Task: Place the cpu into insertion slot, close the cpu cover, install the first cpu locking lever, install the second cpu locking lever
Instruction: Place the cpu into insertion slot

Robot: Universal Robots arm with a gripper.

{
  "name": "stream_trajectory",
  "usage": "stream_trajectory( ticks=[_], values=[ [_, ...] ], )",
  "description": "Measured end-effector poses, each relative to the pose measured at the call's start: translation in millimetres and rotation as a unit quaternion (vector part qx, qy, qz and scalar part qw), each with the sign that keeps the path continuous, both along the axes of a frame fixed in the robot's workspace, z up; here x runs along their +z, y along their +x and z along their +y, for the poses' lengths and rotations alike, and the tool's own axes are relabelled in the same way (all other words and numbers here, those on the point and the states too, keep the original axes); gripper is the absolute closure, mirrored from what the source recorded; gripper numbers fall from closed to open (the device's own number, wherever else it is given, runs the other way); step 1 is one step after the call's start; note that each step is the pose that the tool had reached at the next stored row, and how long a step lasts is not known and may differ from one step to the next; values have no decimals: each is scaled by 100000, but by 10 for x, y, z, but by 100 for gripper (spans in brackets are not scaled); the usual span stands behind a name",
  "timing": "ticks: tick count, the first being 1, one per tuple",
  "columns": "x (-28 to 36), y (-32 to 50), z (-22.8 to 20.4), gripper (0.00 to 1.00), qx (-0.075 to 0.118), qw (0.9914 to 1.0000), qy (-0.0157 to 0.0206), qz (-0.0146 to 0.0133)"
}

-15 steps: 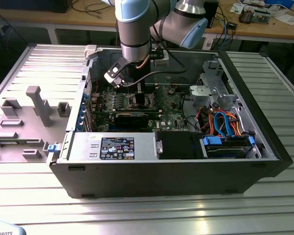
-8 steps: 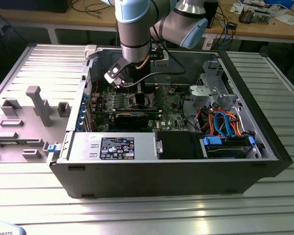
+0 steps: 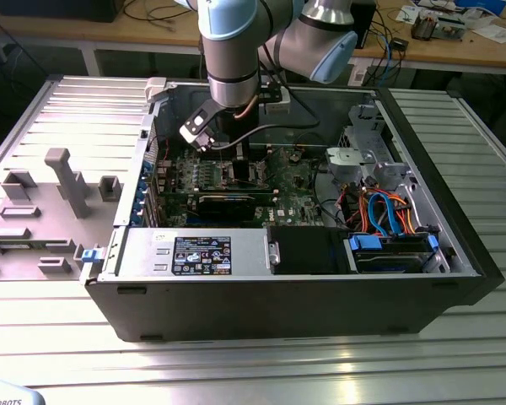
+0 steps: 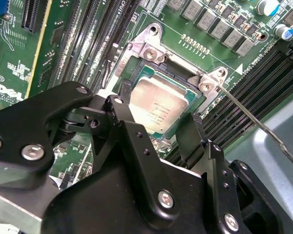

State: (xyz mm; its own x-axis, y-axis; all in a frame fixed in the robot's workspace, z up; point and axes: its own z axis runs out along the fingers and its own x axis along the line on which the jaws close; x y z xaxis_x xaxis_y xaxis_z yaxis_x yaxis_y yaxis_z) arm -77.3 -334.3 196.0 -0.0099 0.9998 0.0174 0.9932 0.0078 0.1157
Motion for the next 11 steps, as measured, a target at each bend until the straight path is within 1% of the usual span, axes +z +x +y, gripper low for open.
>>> stream_trajectory(
  ticks=[4,8,11],
  values=[
    [1,0,0,38,0,100000,-4,0],
    [35,0,0,38,-2,100000,-5,6],
    [37,0,0,38,-2,100000,0,17]
  ],
)
